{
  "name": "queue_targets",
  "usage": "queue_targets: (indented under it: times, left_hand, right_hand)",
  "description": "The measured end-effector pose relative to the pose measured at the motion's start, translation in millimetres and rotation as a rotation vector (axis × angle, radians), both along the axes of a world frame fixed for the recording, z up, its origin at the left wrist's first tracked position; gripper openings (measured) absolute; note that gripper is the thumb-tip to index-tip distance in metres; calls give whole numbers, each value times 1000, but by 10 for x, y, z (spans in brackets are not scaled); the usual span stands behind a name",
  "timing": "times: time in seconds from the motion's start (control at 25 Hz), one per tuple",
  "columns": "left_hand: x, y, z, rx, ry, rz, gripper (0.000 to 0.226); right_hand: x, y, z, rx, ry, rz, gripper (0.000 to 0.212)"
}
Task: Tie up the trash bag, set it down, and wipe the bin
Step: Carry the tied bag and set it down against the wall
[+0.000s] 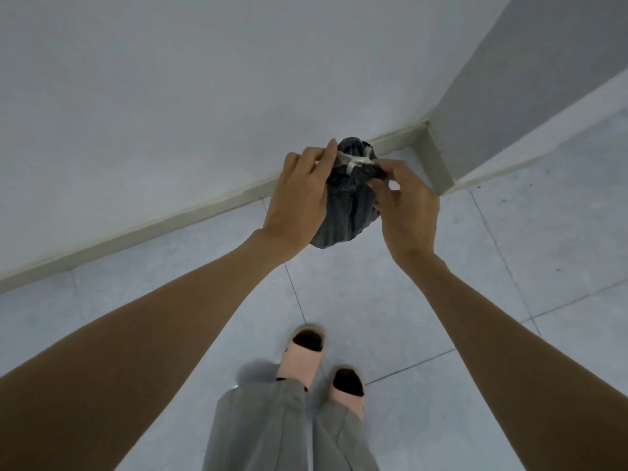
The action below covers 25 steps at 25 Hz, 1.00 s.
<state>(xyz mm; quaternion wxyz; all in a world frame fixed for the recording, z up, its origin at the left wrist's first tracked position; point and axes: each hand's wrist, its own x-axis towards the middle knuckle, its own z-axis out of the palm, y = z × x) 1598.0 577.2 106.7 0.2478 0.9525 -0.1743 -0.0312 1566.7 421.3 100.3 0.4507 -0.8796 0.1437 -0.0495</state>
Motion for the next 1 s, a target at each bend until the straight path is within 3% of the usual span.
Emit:
queue_targets:
  times: [0.12,0.24,0.4,0.6,0.76,1.0]
  left_hand:
    - [303,26,-551,-11,-14,29,63]
    - [463,122,-995,-6,128,-54,69]
    - [511,218,-1457,249,345,-321,81]
    - [611,285,-1572,323,402,-370,83]
    - [659,238,-1590,335,342,-360,78]
    - [592,136,-1524,199,407,-242,81]
  right_hand:
    - [344,64,-595,-48,-44,-14,26]
    - [504,141,-1070,-143,35,21,26]
    - [616,183,-1525,-165,194,70,28]
    - [671,137,-1640,-214,247,175,32]
    - [684,80,-1647,-297,260,217,39]
    - [598,64,-1570,-314,344,150,61]
